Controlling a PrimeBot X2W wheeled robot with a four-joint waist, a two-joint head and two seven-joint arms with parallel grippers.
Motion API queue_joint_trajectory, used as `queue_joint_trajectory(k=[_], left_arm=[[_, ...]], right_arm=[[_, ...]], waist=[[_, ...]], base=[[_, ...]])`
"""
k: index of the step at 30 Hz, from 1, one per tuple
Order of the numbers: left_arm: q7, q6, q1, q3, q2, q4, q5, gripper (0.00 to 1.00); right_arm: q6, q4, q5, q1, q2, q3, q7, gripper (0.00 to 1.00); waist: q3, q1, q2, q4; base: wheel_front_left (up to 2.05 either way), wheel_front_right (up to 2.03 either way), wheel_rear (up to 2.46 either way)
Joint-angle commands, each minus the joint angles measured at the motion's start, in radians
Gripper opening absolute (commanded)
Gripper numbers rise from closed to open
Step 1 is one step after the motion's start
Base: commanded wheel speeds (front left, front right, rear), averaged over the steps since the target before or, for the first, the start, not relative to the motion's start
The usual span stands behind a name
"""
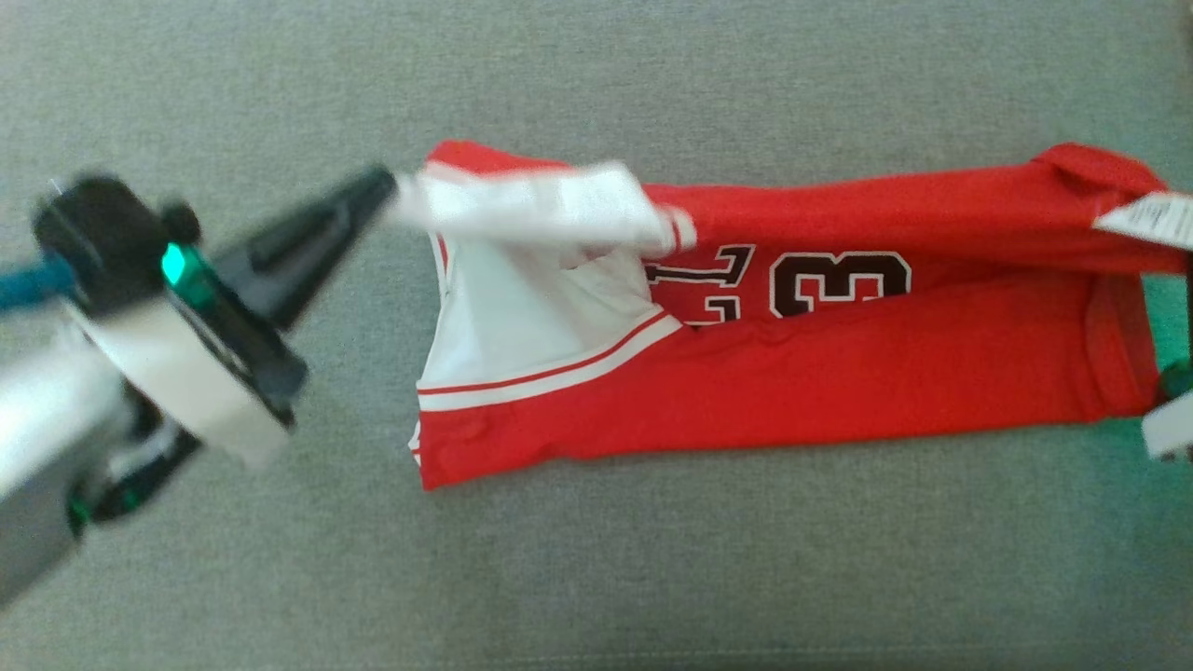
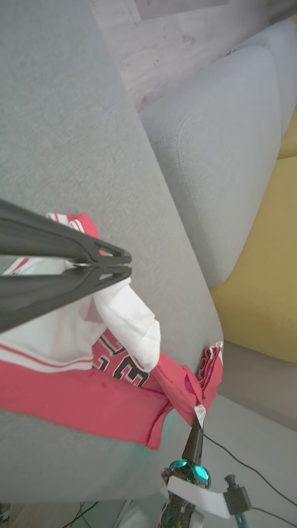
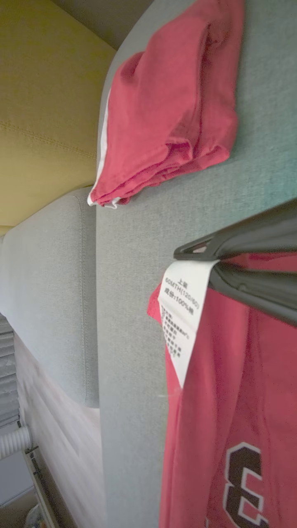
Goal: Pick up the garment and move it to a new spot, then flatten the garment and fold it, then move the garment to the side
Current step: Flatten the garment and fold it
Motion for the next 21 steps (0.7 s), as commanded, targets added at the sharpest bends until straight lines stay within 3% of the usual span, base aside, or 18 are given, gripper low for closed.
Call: queue_joint_trajectory(k=[1, 8, 9, 10, 11, 12, 16, 21], left_arm=[[-0.009, 0.012, 0.017, 0.049, 0.048, -0.028, 0.023, 0.00], [-0.022, 0.094, 0.185, 0.049, -0.035, -0.011, 0.163, 0.00], [-0.035, 0.112, 0.198, 0.049, -0.054, 0.006, 0.181, 0.00], [-0.045, 0.127, 0.214, 0.049, -0.074, 0.024, 0.190, 0.09], [-0.054, 0.144, 0.230, 0.051, -0.096, 0.041, 0.195, 0.43], [-0.064, 0.162, 0.245, 0.058, -0.121, 0.056, 0.200, 1.00], [-0.081, 0.268, 0.327, 0.131, -0.220, 0.105, 0.233, 1.00], [-0.082, 0.394, 0.513, 0.345, -0.361, 0.077, 0.359, 1.00]], right_arm=[[-0.001, -0.042, -0.016, 0.031, -0.014, -0.007, 0.006, 0.00], [-0.001, -0.072, -0.044, 0.096, 0.053, -0.029, 0.040, 0.00], [-0.001, -0.072, -0.046, 0.097, 0.064, -0.033, 0.042, 0.28], [-0.001, -0.069, -0.050, 0.097, 0.076, -0.038, 0.043, 1.00], [-0.001, -0.065, -0.053, 0.096, 0.089, -0.046, 0.040, 1.00], [-0.001, -0.063, -0.056, 0.098, 0.102, -0.057, 0.034, 1.00], [-0.001, -0.072, -0.058, 0.130, 0.157, -0.107, -0.007, 1.00], [-0.001, -0.081, -0.048, 0.172, 0.251, -0.141, -0.071, 1.00]], waist=[[-0.001, 0.0003, -0.0001, 0.004], [0.017, 0.0003, -0.0001, 0.013], [0.018, 0.0003, -0.0001, 0.012], [0.017, 0.0003, -0.0001, 0.011], [0.014, 0.0003, -0.0001, 0.011], [0.009, 0.0003, -0.0001, 0.012], [-0.028, 0.0003, -0.0001, 0.014], [-0.093, 0.0003, -0.0001, 0.015]], base=[[0.00, 0.00, 0.00], [0.00, 0.00, 0.00], [0.00, 0.00, 0.00], [0.00, 0.00, 0.00], [0.00, 0.00, 0.00], [0.00, 0.00, 0.00], [0.00, 0.00, 0.00], [0.00, 0.00, 0.00]])
